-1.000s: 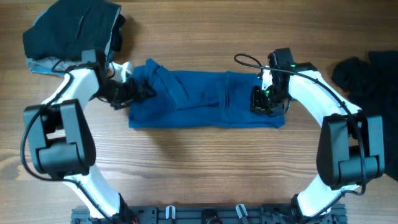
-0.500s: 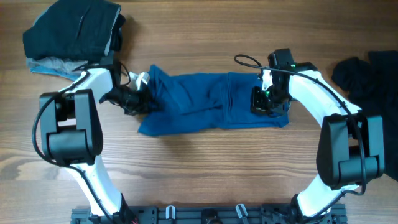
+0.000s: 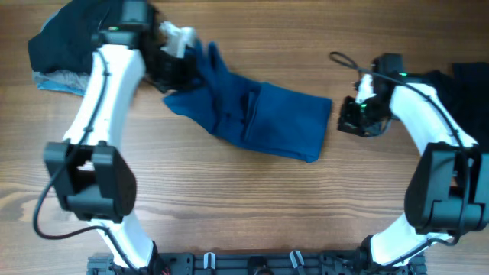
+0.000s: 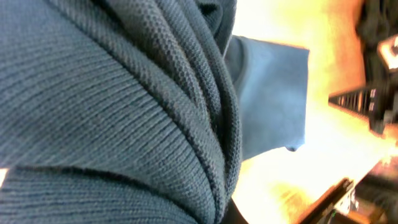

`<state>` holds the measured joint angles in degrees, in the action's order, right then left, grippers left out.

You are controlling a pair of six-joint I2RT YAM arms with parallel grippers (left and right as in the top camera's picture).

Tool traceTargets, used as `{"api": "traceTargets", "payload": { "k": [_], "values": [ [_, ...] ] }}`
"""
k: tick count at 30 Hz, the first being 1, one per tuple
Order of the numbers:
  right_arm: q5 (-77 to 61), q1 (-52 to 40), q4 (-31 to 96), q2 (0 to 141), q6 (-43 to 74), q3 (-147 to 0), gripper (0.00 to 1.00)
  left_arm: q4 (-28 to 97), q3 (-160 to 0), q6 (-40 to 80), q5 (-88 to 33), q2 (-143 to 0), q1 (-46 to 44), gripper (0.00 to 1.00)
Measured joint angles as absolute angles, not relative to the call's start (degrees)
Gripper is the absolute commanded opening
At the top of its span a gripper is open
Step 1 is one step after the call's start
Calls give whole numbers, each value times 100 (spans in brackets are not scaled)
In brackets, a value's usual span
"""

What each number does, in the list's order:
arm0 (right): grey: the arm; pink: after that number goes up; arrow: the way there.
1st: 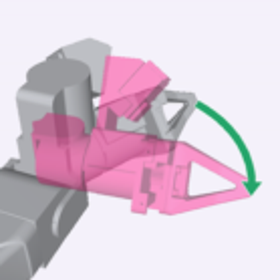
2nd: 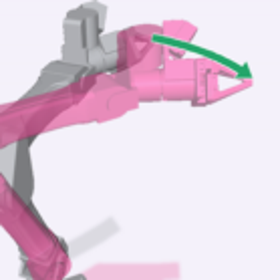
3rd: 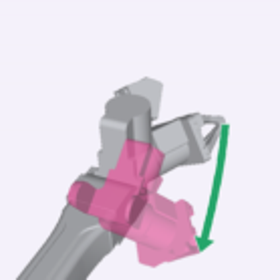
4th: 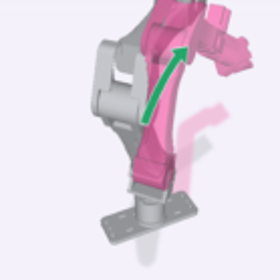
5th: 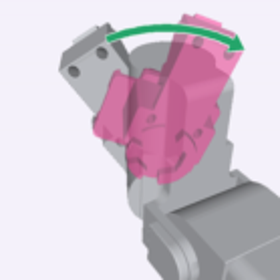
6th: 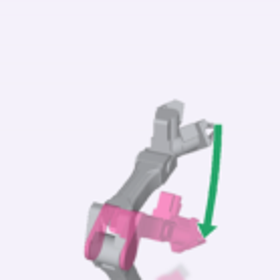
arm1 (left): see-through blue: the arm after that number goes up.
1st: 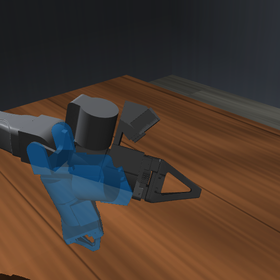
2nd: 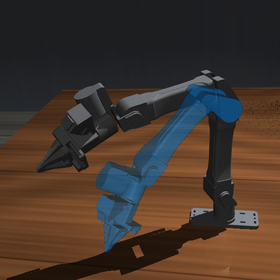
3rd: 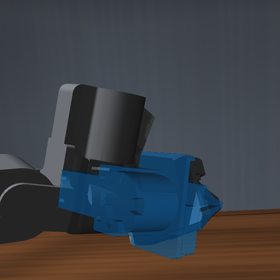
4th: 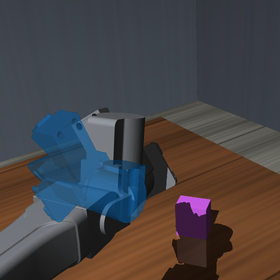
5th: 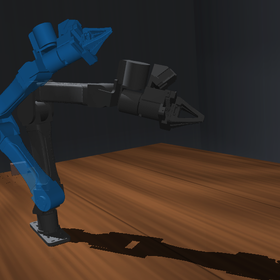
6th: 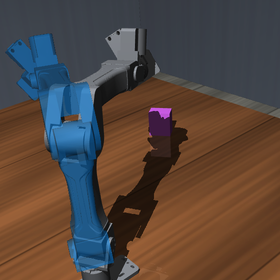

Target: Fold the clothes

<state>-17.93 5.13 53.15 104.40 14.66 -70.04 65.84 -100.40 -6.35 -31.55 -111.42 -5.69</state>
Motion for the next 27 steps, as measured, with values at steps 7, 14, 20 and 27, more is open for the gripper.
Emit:
{"api": "traceTargets", "payload": {
  "k": [7,14,20,27],
  "values": [
    [-1839,1114,5376,10440,1466,-7006,4,6228,-10036,-438,-2624,-11312,-2078,10],
    [-1944,1135,5378,10440,1466,-7008,4,5332,-10036,-10,-2340,-11898,-3227,69],
    [-1951,1135,5376,10440,1415,-7008,9,4877,-10036,274,-2338,-12215,-3861,78],
    [-3020,1125,5315,10440,473,-7013,65,5627,-10418,294,-1931,-12156,-3907,82]
  ]
}}
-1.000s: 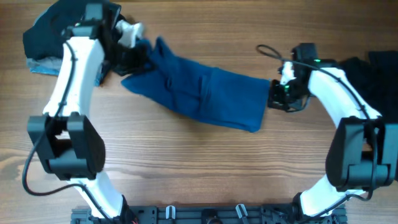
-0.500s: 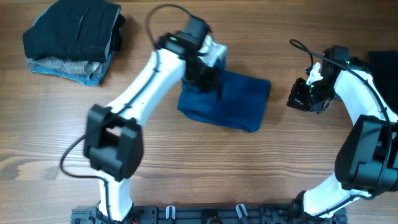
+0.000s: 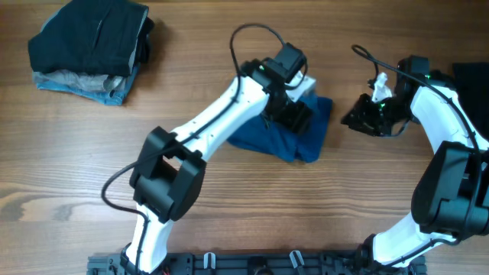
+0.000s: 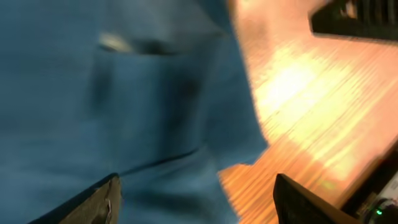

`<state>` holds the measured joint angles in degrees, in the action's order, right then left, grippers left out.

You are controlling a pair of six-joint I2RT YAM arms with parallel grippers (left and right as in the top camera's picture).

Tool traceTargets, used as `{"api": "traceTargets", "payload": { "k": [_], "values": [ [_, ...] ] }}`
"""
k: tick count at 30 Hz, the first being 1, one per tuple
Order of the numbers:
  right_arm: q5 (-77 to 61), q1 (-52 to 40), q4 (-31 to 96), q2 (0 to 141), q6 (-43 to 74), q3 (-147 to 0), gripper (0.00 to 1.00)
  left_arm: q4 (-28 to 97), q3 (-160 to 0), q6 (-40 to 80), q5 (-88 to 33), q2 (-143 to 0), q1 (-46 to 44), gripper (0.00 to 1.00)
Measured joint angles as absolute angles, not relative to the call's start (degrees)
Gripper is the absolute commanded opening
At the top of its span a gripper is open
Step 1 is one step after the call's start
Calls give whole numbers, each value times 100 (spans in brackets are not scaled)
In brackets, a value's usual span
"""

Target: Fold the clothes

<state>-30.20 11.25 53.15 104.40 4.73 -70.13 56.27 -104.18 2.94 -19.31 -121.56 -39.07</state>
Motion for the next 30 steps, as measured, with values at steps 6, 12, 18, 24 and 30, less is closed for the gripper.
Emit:
{"api": "traceTargets", "payload": {
  "k": [6,12,18,24,30],
  "values": [
    [-3293,652,5229,10438,287,-7006,76,5843,-10722,298,-1374,-11500,-3059,82],
    [-3282,-126,4528,10433,604,-6709,66,6292,-10798,298,-1219,-11279,-2307,82],
    [-3100,-794,3953,10436,1444,-6357,40,6451,-10798,296,-1181,-11281,-2091,82],
    [-3603,-923,3234,10436,1498,-6302,4,6479,-10798,296,-1179,-11281,-2060,83],
    [-3459,-816,4152,10027,1448,-6560,4,6514,-10796,298,-1181,-11281,-2060,83]
  ]
}}
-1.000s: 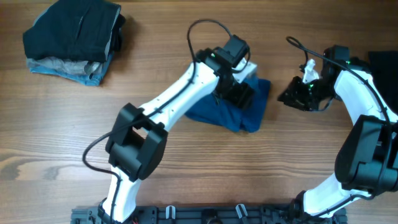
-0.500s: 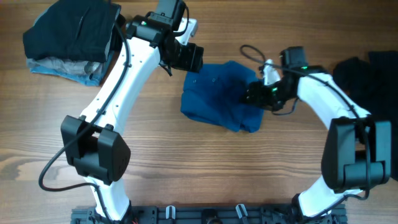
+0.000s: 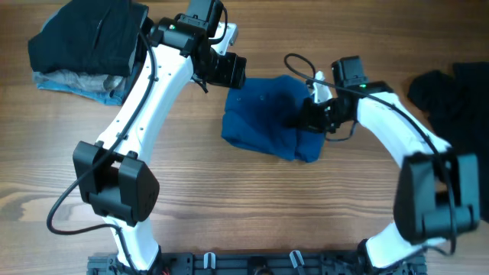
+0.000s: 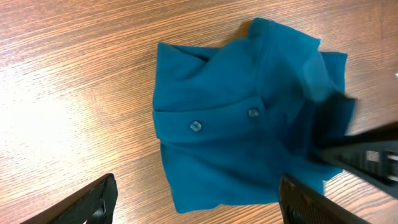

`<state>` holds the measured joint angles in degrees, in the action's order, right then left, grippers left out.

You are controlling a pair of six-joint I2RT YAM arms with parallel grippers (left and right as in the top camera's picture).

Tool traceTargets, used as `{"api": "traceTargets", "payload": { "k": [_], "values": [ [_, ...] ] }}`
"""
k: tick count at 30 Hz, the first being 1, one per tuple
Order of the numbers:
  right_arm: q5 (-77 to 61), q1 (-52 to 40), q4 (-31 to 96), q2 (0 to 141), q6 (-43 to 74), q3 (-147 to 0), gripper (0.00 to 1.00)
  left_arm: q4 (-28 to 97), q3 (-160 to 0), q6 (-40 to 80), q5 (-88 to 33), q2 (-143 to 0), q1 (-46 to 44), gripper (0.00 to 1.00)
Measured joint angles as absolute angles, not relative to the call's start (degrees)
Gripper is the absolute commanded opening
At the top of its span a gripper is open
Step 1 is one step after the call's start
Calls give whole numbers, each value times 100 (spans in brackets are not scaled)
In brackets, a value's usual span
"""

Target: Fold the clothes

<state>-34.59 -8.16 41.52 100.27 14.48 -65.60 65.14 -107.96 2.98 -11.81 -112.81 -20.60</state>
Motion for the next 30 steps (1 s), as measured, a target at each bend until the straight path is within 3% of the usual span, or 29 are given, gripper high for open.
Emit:
{"api": "traceTargets", "payload": {
  "k": [7,9,10,11,12,14,16,18,21,22,23,25,27,30],
  "values": [
    [-2220,-770,5264,9131,1444,-6733,4,6563,-10796,296,-1181,-11281,-2060,86],
    [-1911,-770,5336,9161,1444,-6720,11,6560,-10796,294,-1181,-11281,-2060,88],
    [-1796,-770,5336,9185,1424,-6711,20,6565,-10796,303,-1179,-11281,-2060,89],
    [-1706,-770,5343,9203,1424,-6709,37,6573,-10796,311,-1181,-11281,-2060,89],
    [-1573,-770,5365,9225,1424,-6700,44,6604,-10796,316,-1181,-11281,-2060,89],
    [-1232,-757,5448,9266,1549,-6685,43,6711,-10796,316,-1181,-11281,-2060,89],
    [-947,-694,5487,9297,1660,-6676,31,6816,-10794,316,-1181,-11281,-2060,88],
    [-821,-576,5487,9301,1769,-6676,20,6862,-10759,316,-1181,-11281,-2060,80],
    [-1033,-303,5391,9301,1686,-6678,18,6864,-10562,351,-1186,-11281,-2060,66],
    [-1168,-263,5297,9301,1597,-6681,23,6864,-10475,353,-1188,-11284,-2060,65],
    [-1417,-200,5116,9301,1476,-6685,46,6842,-10339,366,-1223,-11281,-2060,64],
    [-1872,-169,4735,9301,1297,-6687,61,6707,-10064,353,-1363,-11281,-2060,65],
    [-2156,-185,4423,9301,1203,-6692,60,6469,-9819,355,-1573,-11290,-2060,65],
    [-2237,-211,4101,9360,1306,-6692,58,5937,-9360,351,-2021,-11295,-2060,57]
  ]
}}
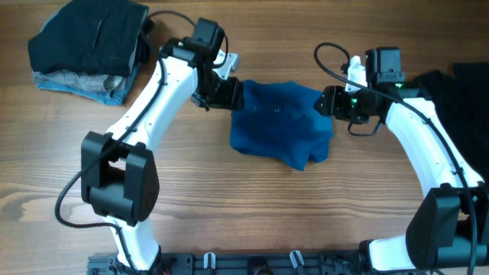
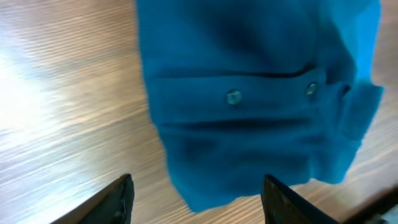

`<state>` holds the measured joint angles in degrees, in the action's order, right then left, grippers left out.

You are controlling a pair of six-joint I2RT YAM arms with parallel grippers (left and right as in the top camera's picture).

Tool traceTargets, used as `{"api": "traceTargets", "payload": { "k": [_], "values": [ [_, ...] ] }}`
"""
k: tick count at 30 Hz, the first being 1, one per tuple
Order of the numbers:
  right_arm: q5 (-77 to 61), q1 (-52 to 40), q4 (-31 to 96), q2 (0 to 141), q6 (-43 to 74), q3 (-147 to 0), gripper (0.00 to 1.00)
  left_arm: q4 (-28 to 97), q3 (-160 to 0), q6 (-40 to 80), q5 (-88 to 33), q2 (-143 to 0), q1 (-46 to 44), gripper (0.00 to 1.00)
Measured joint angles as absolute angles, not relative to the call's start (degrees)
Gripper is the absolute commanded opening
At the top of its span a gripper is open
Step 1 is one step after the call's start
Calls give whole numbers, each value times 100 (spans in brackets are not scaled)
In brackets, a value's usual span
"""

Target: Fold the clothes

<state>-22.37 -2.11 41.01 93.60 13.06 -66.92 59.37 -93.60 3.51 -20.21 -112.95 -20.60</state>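
A blue buttoned shirt (image 1: 281, 126) lies folded into a rough square at the middle of the table. My left gripper (image 1: 231, 95) is at its upper left edge. In the left wrist view the shirt (image 2: 261, 93) fills the upper right. There my left gripper (image 2: 198, 202) is open, with the shirt's lower left corner lying between the dark fingers (image 2: 118, 199). My right gripper (image 1: 328, 101) is at the shirt's upper right edge. Whether it grips the cloth cannot be told from above.
A stack of folded dark and pale clothes (image 1: 88, 42) sits at the far left. Loose dark clothes (image 1: 458, 80) lie at the right edge. The wooden table (image 1: 244, 206) runs to the arm bases along the front edge.
My left gripper has come down from above the shirt's upper left corner to its left edge. My right gripper has moved from the shirt's right part out to its upper right edge. The shirt's outline has shifted slightly.
The shirt first lay spread out, its left end raised in my left gripper. Then my left gripper was over the shirt's right half, with the shirt doubled over. Then it was back at the upper left, open, while my right gripper reached onto the shirt. Now both sit at its edges.
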Motion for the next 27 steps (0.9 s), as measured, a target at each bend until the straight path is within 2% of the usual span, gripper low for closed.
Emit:
{"api": "traceTargets", "payload": {
  "k": [7,9,11,12,15,16,18,23,27],
  "values": [
    [-2233,-209,3446,10239,1671,-6696,59,4856,-8337,375,-2657,-11295,-2086,54],
    [-2359,-209,3253,10541,1715,-6696,56,4657,-8097,375,-2731,-11295,-2121,53],
    [-2449,-209,3173,10728,1774,-6696,46,4536,-7964,375,-2762,-11297,-2156,52],
    [-2512,-209,3089,10827,1844,-6696,36,4445,-7896,375,-2781,-11297,-2187,52],
    [-2626,-209,2790,10960,1940,-6694,31,4250,-7802,375,-2801,-11297,-2265,51],
    [-2663,-209,2600,10967,1951,-6694,26,4204,-7784,375,-2803,-11297,-2294,51],
    [-2703,-209,2255,10967,1955,-6700,4,4152,-7778,375,-2801,-11297,-2329,50],
    [-2853,-108,2034,10967,1922,-6709,4,4108,-7773,375,-2707,-11297,-2364,50],
    [-3039,220,2357,10914,1922,-6709,4,4106,-7771,375,-2598,-11297,-2364,50]
  ]
}}
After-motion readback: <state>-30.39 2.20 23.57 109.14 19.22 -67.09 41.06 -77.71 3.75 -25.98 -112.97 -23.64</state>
